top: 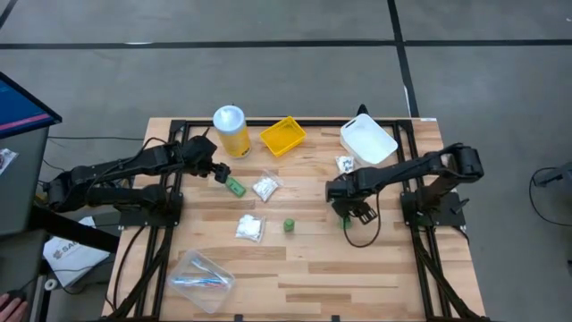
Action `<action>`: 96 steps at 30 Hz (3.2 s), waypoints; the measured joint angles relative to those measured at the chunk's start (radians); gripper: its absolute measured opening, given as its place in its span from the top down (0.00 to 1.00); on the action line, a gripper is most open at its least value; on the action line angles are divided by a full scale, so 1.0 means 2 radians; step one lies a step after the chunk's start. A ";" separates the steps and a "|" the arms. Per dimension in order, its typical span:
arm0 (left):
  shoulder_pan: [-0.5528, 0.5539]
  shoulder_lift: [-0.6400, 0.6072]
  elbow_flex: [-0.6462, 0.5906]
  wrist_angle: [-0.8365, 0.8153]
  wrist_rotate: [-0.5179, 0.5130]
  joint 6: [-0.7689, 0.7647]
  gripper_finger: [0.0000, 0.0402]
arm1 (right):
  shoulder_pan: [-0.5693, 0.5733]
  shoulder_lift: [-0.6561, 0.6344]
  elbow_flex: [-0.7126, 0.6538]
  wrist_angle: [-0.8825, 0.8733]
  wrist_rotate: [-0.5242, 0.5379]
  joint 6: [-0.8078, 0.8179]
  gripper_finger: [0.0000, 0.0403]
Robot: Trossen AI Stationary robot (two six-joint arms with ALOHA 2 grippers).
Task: Pick & Place Travel size toiletries
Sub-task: Put the green shampoo bottle into the white bin
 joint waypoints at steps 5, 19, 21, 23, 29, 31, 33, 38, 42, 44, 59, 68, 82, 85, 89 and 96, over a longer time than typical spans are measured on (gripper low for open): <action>0.000 0.000 0.000 0.002 0.000 -0.005 0.27 | -0.015 0.021 0.018 -0.003 -0.006 0.023 0.49; 0.000 0.000 0.000 0.009 0.000 -0.009 0.27 | -0.104 0.025 0.095 -0.078 -0.127 0.411 0.49; 0.000 0.000 0.000 0.010 0.000 -0.009 0.27 | -0.109 0.026 0.094 -0.058 -0.125 0.455 0.49; 0.000 0.000 0.000 0.010 0.000 -0.008 0.27 | -0.108 0.032 0.095 -0.036 -0.125 0.488 0.49; 0.000 0.000 0.000 0.011 0.000 -0.008 0.27 | -0.101 0.057 0.094 -0.031 -0.124 0.523 0.51; 0.000 0.000 0.000 0.011 0.000 -0.008 0.27 | -0.097 0.066 0.094 -0.030 -0.124 0.524 0.52; 0.000 0.000 0.000 0.011 0.000 -0.008 0.27 | -0.094 0.078 0.094 -0.028 -0.125 0.527 0.51; 0.000 0.000 0.000 0.011 0.000 -0.007 0.27 | -0.089 0.094 0.094 -0.020 -0.126 0.534 0.45; 0.000 0.000 0.000 0.012 0.000 -0.007 0.27 | -0.087 0.098 0.094 -0.019 -0.126 0.550 0.43; 0.000 0.000 0.000 0.012 0.000 -0.007 0.27 | -0.087 0.098 0.094 -0.012 -0.127 0.557 0.43; 0.000 0.000 0.000 0.015 0.002 -0.007 0.27 | -0.075 0.096 0.060 0.004 -0.127 0.625 0.47; 0.000 0.000 0.000 0.016 0.002 -0.007 0.27 | -0.070 0.082 0.062 0.013 -0.110 0.625 0.50; 0.000 0.000 0.000 0.022 -0.001 -0.008 0.27 | -0.059 -0.097 -0.019 0.014 -0.058 0.830 0.43; 0.000 0.000 0.000 0.026 -0.001 -0.008 0.27 | -0.054 -0.099 -0.031 0.019 -0.059 0.847 0.43; 0.000 0.000 0.000 0.031 -0.002 -0.008 0.27 | -0.051 -0.083 -0.030 0.051 -0.059 0.852 0.44; 0.000 0.000 0.000 0.034 -0.002 -0.009 0.27 | -0.037 -0.025 -0.030 0.076 -0.063 0.853 0.44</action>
